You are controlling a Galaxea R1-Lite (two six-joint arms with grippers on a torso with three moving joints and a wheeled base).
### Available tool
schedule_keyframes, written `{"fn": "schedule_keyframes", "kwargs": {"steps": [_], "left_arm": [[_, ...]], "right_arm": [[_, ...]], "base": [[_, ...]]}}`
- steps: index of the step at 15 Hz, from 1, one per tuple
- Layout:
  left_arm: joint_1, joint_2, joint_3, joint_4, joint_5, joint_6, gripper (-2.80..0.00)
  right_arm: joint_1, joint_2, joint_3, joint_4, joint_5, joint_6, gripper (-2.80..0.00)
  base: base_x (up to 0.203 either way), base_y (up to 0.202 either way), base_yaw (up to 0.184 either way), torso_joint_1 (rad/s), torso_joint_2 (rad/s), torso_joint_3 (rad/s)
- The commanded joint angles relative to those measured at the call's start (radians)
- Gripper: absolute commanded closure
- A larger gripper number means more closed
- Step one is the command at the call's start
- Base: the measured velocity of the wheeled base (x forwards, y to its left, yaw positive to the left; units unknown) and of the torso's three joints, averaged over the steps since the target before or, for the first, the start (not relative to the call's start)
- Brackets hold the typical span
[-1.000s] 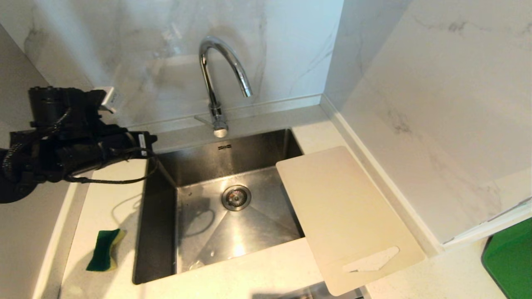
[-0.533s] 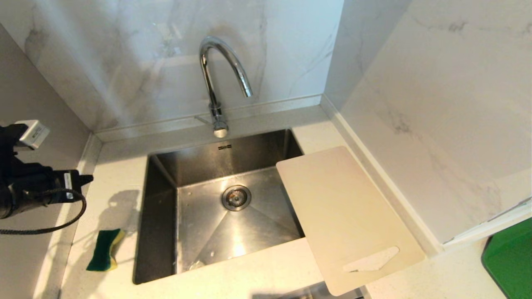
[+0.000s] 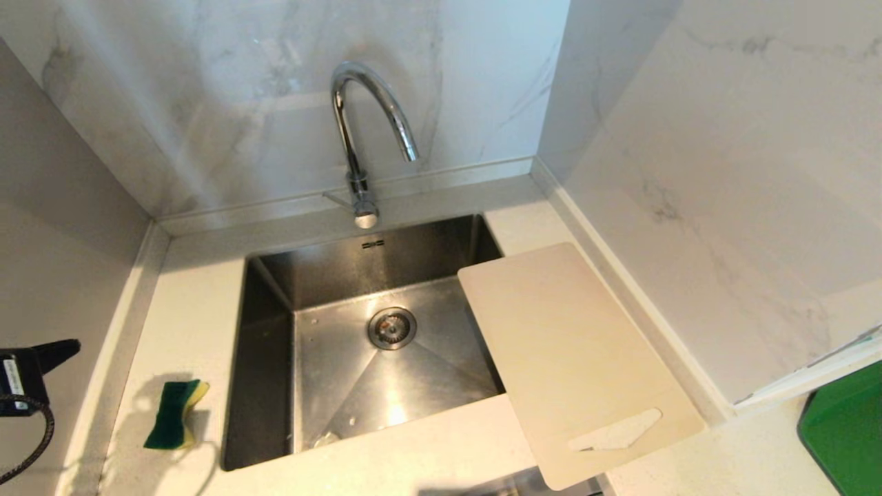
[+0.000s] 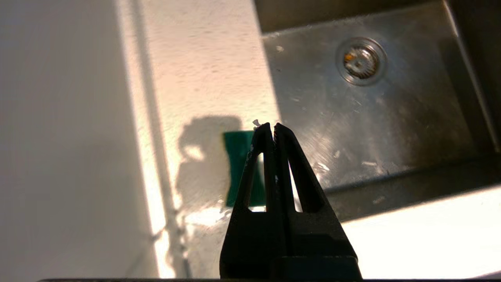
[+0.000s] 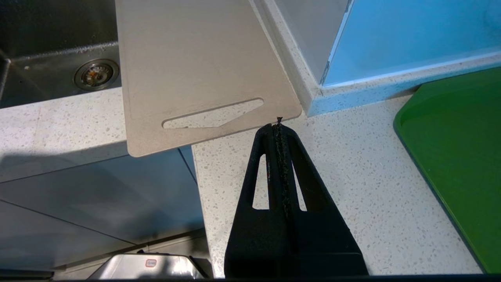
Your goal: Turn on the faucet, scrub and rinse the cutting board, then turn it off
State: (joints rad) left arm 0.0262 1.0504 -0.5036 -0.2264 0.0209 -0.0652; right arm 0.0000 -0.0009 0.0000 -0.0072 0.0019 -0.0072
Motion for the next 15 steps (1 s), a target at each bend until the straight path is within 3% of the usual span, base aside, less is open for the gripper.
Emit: {"fn": "schedule_keyframes", "kwargs": {"steps": [1, 3, 7, 15], "left_arm": [[0.053, -0.078, 0.059, -0.024, -0.001, -0.012, 0.0], [0.064, -0.146, 0.113, -0.03, -0.007, -0.01, 0.0], [0.006, -0.313, 0.204, -0.022, 0.002, -0.012, 0.0], [-0.105, -0.713, 0.375, 0.101, 0.068, 0.013, 0.0]], "right_arm": [[0.0, 0.001, 0.002, 0.0, 0.001, 0.0, 0.0], [0.0, 0.001, 0.002, 0.0, 0.0, 0.0, 0.0], [0.0, 0.001, 0.002, 0.0, 0.0, 0.0, 0.0], [0.0, 0.001, 0.002, 0.0, 0.0, 0.0, 0.0]], "base": [[0.0, 0.0, 0.0, 0.0, 0.0, 0.0], [0.0, 0.0, 0.0, 0.0, 0.0, 0.0], [0.0, 0.0, 0.0, 0.0, 0.0, 0.0], [0.0, 0.0, 0.0, 0.0, 0.0, 0.0]]}}
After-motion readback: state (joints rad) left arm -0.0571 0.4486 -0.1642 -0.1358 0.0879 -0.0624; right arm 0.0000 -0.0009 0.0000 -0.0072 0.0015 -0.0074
